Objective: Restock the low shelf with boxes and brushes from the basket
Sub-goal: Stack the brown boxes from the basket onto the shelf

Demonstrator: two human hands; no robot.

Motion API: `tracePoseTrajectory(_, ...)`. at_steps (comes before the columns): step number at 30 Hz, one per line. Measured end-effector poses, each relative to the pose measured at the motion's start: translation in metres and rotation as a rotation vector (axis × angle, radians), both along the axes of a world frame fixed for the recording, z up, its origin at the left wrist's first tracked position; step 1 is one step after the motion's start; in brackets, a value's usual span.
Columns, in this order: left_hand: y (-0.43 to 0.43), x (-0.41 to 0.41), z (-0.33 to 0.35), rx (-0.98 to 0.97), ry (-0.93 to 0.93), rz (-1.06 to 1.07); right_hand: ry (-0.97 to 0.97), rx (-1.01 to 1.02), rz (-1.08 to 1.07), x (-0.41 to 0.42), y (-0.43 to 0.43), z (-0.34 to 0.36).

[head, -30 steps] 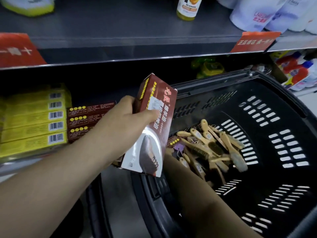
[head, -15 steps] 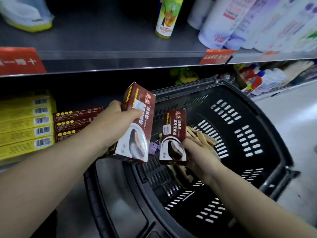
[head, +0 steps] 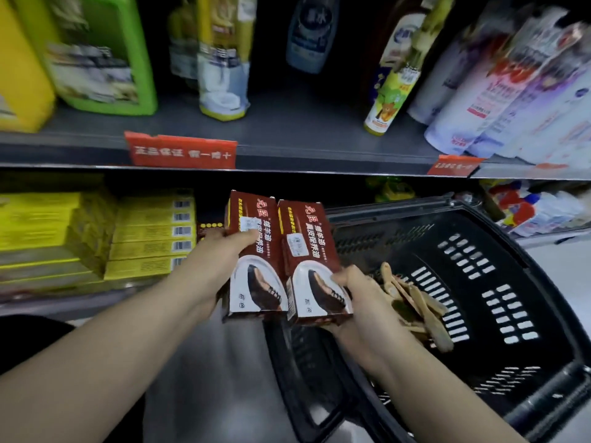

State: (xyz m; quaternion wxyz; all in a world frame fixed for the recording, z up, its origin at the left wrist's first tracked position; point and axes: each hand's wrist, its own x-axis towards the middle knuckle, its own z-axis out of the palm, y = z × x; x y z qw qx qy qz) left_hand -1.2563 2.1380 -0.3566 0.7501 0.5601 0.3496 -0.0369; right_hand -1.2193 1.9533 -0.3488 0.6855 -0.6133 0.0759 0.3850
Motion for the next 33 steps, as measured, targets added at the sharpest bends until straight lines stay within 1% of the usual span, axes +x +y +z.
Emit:
tracePoseTrajectory(4, 0.03, -0.013, -0.013, -0.02, 0.087, 0.056, 0.006, -0.081, 0.14, 0.005, 0.037, 0.001)
tracePoseTrajectory(7, 0.053, -0.008, -0.025, -0.016, 0.141, 0.093, 0.019, -0.152, 0.241, 0.031, 0.074, 0.003)
tracePoseTrajectory(9, 0.069, -0.002, -0.032, -0.019, 0.158, 0.141, -0.037, -0.263, 0.288, 0.058, 0.103, -0.002)
tracePoseTrajectory(10, 0.076, 0.001, -0.036, -0.022, 0.167, 0.167, -0.121, -0.369, 0.343, 0.074, 0.118, -0.008)
tracePoseTrajectory(11, 0.083, 0.003, -0.04, -0.022, 0.177, 0.19, -0.248, -0.511, 0.425, 0.09, 0.133, -0.016)
tracePoseTrajectory(15, 0.108, 0.006, -0.054, -0.011, 0.214, 0.274, -0.889, -1.128, 0.908, 0.146, 0.183, -0.061)
tracePoseTrajectory(16, 0.112, 0.006, -0.056, -0.006, 0.223, 0.281, -1.001, -1.207, 0.978, 0.157, 0.191, -0.074)
tracePoseTrajectory(18, 0.12, 0.008, -0.06, 0.012, 0.234, 0.293, -1.114, -1.214, 1.026, 0.174, 0.201, -0.099)
tracePoseTrajectory(19, 0.124, 0.008, -0.063, 0.021, 0.239, 0.305, -1.116, -1.175, 1.044, 0.182, 0.205, -0.11)
tracePoseTrajectory(22, 0.13, 0.007, -0.07, 0.066, 0.263, 0.321, -0.961, -1.089, 1.152, 0.2, 0.21, -0.137)
tracePoseTrajectory(24, 0.133, 0.005, -0.075, 0.094, 0.263, 0.318, -0.883, -1.117, 1.212, 0.206, 0.207, -0.152)
tracePoseTrajectory(27, 0.134, 0.004, -0.079, 0.12, 0.27, 0.299, -0.805, -1.152, 1.227, 0.207, 0.201, -0.168)
tracePoseTrajectory(33, 0.132, 0.009, -0.077, 0.168, 0.259, 0.259, -0.762, -1.119, 1.26, 0.204, 0.198, -0.168)
